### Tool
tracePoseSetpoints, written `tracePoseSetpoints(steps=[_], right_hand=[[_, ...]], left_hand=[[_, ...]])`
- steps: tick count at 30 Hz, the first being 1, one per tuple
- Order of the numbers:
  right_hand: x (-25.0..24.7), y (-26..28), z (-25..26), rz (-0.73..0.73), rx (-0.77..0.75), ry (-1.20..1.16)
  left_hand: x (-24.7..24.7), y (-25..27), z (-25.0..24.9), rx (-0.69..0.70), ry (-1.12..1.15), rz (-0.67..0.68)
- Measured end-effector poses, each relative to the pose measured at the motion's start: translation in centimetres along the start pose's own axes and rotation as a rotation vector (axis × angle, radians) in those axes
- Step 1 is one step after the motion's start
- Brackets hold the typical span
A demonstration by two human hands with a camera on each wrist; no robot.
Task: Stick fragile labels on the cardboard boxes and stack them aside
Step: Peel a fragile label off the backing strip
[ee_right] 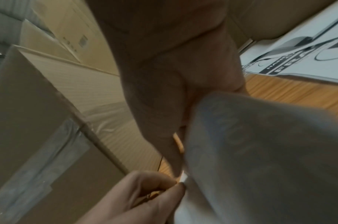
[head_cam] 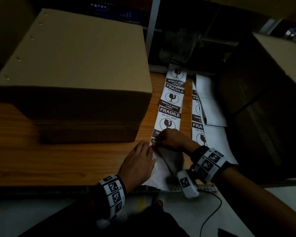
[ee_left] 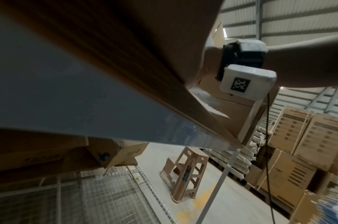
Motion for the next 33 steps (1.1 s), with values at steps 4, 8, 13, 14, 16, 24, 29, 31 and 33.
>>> tracePoseSetpoints(steps=[4, 8, 13, 14, 16, 24, 29, 31, 33], right_hand=[[0.0, -0.2, -0.6, -0.038, -0.017, -0.021], [0.3, 0.1, -1.6, -0.1, -0.04, -0.25], [1.2, 0.5, -2.4, -0.166, -0.056, -0.433], [1.4, 0.5, -2.6, -0.172, -0.052, -0.459], [1.6, 0.6, -2.9, -0.184, -0.035, -0.506], [2.2, 0.9, -3.7, -0.204, -0.004, -0.661], [2.8, 1.0, -4.0, -0.204, 0.031, -0.827], [3.0, 1.1, -4.0, -0.194, 0.034, -0.884], [2.9, 1.3, -4.0, -0.196, 0.02, -0.901]], left_hand=[[-0.2, 0.0, -0.1, -0.005, 0.034, 0.043], [-0.1, 0.0, 0.2, 0.028, 0.044, 0.044], [-0.2, 0.1, -0.2, 0.062, 0.012, 0.048], [-0.3, 0.1, -0.2, 0.051, 0.017, 0.05], [-0.6, 0.1, -0.3, 0.038, -0.013, 0.066], [0.3, -0.1, 0.0, 0.018, -0.008, 0.148], [0.2, -0.2, -0.1, 0.034, -0.021, 0.048], [0.1, -0.2, -0.2, 0.031, -0.022, 0.02], [-0.1, -0.2, -0.2, 0.042, -0.03, 0.009]])
Point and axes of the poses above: each hand's wrist, its own y-axis away from the middle knuckle, its own x-axis out of the palm, z = x × y, the point moved 5 cm from there along -y, towards the middle knuckle, and after that the axes turned 8 degrees about z, right-handed, at the moved point
